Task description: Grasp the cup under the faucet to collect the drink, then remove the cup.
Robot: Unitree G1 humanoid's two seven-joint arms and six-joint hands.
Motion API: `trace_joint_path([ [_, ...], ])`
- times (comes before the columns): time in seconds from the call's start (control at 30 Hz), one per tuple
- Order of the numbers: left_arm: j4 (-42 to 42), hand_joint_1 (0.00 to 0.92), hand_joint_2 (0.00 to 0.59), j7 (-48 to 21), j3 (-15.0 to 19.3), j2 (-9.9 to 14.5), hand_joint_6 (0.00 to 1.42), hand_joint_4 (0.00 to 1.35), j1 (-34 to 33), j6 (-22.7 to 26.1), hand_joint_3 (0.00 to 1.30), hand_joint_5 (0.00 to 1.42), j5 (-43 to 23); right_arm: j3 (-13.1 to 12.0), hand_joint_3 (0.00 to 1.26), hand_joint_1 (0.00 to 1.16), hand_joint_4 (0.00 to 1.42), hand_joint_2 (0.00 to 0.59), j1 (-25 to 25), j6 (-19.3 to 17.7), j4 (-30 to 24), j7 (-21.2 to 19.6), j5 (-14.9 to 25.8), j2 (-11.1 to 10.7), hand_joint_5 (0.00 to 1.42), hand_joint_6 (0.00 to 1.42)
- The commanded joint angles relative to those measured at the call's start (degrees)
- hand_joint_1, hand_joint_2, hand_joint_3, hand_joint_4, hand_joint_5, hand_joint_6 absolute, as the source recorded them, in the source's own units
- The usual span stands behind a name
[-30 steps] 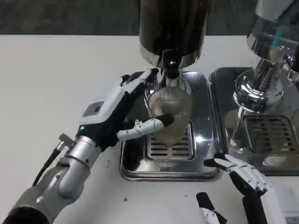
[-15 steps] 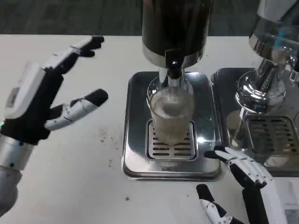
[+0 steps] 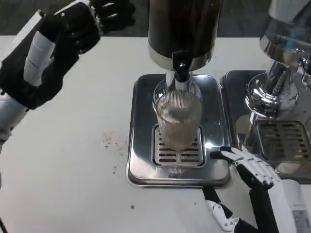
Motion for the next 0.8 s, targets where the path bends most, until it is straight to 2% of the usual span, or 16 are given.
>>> trace_joint_path([
  [0.03, 0.92, 0.000, 0.089, -4.76, 2.18, -2.97, 0.14, 0.17, -3.05, 8.40, 0.17, 0.22, -0.99, 0.03, 0.38, 0.46, 0.27, 0.364, -0.05, -0.44, 0.39, -0.48, 0.82, 0.25, 0.25, 0.25],
  [0.17, 2.73, 0.000, 0.089, -7.01, 3.22, -5.47, 0.14, 0.16, -5.48, 12.24, 0.15, 0.21, 1.17, -0.03, 0.38, 0.47, 0.27, 0.364, 0.18, -0.50, 0.88, -0.91, 1.37, 0.70, 0.25, 0.25],
  [0.3, 5.23, 0.000, 0.085, -8.54, 3.13, -8.22, 0.13, 0.13, -7.59, 13.93, 0.14, 0.19, 3.98, -0.01, 0.38, 0.47, 0.26, 0.364, 0.14, -0.50, 1.33, -1.38, 1.42, 1.07, 0.25, 0.25],
  [0.6, 10.82, 0.000, 0.085, -10.37, 2.30, -12.98, 0.08, 0.07, -10.59, 12.71, 0.12, 0.14, 11.52, 0.07, 0.38, 0.47, 0.26, 0.364, 0.19, -0.50, 2.10, -2.45, 1.67, 1.93, 0.25, 0.25],
  [0.8, 15.00, 0.000, 0.085, -11.71, 1.94, -14.66, 0.08, 0.07, -12.35, 11.39, 0.12, 0.13, 15.63, 0.36, 0.39, 0.47, 0.26, 0.368, 0.41, -0.46, 2.40, -3.17, 1.55, 2.36, 0.25, 0.25],
])
